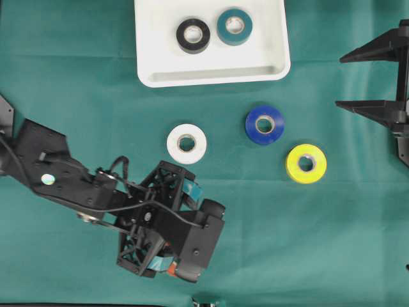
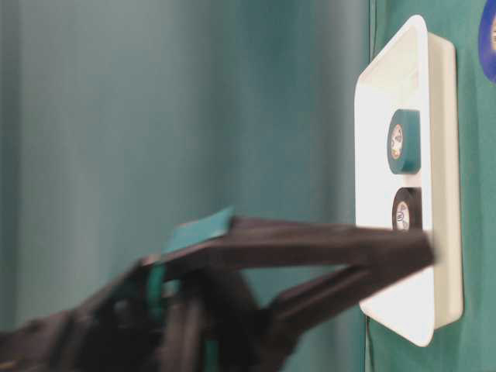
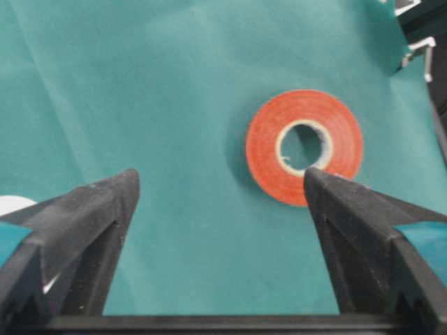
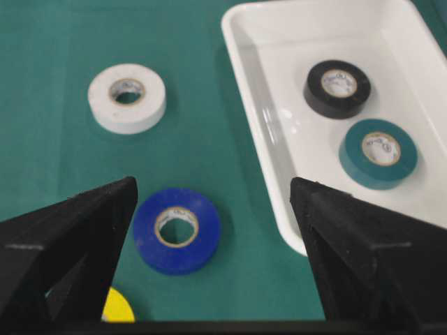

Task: Pick up the tape from a random location and place it into the white case.
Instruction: 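Lower the left gripper over the orange roll's hole, then close the left gripper inside the orange roll and lift it, then carry the orange roll with the left gripper up into the tray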

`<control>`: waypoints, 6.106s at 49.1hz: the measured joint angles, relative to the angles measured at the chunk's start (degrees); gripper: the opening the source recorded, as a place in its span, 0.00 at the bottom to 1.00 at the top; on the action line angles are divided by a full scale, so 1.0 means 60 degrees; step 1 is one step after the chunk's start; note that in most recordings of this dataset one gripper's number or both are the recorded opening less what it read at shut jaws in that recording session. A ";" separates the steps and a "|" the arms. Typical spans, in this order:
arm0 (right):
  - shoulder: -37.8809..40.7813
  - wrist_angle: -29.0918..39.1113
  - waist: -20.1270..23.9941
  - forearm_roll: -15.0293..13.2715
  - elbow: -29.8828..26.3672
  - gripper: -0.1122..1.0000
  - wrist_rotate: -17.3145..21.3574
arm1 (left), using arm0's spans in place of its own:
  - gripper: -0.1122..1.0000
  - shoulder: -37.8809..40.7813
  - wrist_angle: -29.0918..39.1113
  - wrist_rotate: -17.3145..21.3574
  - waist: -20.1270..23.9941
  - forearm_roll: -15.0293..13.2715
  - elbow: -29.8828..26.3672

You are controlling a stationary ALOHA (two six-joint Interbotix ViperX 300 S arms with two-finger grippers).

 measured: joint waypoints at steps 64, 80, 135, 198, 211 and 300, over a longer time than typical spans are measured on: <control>0.0161 0.0073 0.0000 0.0000 0.0132 0.89 0.0000 | 1.00 0.2358 -0.2271 0.0820 -0.0205 0.0029 0.0688; 0.0161 0.0073 0.0000 -0.0015 0.0234 0.89 0.0000 | 0.99 0.2490 -0.2344 0.0820 -0.0190 0.0029 0.0674; 0.0161 0.0073 0.0000 -0.0015 0.0308 0.89 0.0000 | 0.30 0.2505 -0.1934 0.0835 -0.0293 0.0044 0.0483; 0.0103 0.0073 0.0000 -0.0015 0.0308 0.89 0.0000 | 0.30 -0.0454 0.1904 0.0879 -0.0425 0.0103 -0.1816; 0.0073 0.0073 0.0000 -0.0015 0.0308 0.89 0.0000 | 0.30 -0.0747 0.2813 0.0879 -0.0439 0.0103 -0.2520; 0.0059 0.0117 0.0000 -0.0029 0.0308 0.89 -0.0015 | 0.30 -0.0747 0.3662 0.0894 0.0527 0.0132 -0.3267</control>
